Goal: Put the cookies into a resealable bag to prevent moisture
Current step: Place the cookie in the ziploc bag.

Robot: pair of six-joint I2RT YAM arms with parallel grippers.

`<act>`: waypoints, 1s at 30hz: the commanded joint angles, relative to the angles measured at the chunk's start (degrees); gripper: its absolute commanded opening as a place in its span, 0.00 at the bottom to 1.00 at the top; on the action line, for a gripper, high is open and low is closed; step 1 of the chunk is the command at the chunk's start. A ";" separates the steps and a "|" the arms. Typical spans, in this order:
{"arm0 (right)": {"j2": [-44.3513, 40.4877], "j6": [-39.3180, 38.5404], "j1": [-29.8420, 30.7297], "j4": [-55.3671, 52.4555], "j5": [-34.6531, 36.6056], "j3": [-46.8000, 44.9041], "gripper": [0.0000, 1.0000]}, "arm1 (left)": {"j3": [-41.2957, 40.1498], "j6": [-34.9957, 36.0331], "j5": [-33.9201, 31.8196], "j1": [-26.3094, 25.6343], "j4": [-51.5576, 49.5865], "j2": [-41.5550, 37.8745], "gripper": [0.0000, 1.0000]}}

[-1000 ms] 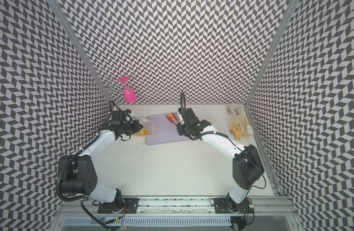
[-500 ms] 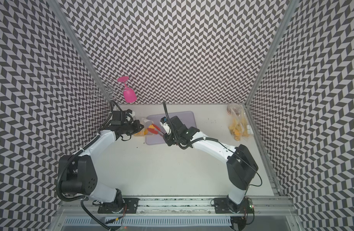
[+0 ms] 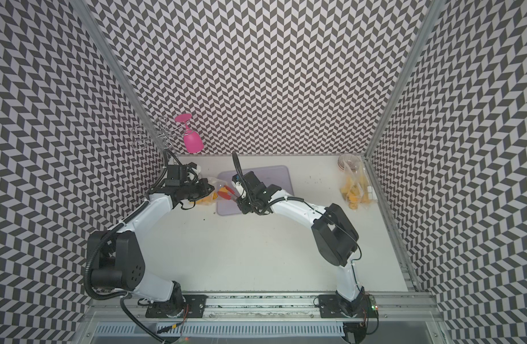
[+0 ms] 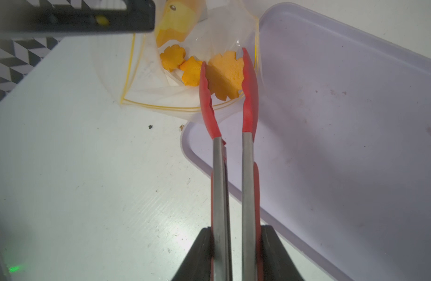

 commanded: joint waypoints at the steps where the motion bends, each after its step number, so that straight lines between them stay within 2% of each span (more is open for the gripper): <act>1: -0.77 -0.22 0.26 2.21 -1.66 2.23 0.42 | -0.40 0.66 0.65 -0.42 1.51 -1.32 0.00; 5: -1.72 -0.23 0.24 2.12 -1.87 1.89 0.50 | -0.41 0.66 0.72 -0.40 1.51 -1.34 0.00; 10: -2.60 -0.22 0.27 1.86 -1.76 1.44 0.51 | -0.40 0.66 0.64 -0.41 1.45 -1.50 0.00; 16: -5.95 -0.22 0.30 1.44 -0.63 0.20 0.49 | -0.38 0.63 0.43 -0.43 1.42 -1.40 0.00; 21: -17.30 2.94 0.29 6.80 2.26 -9.77 0.43 | -0.32 0.66 -0.63 -0.37 0.98 -1.56 0.00; 24: -26.27 7.32 0.30 10.38 7.18 -18.64 0.43 | -0.27 0.65 -0.81 -0.27 0.98 -1.63 0.00; 30: -42.12 19.82 -0.66 8.74 24.99 -36.00 0.42 | -0.38 0.66 -1.26 -0.10 0.98 -2.37 0.00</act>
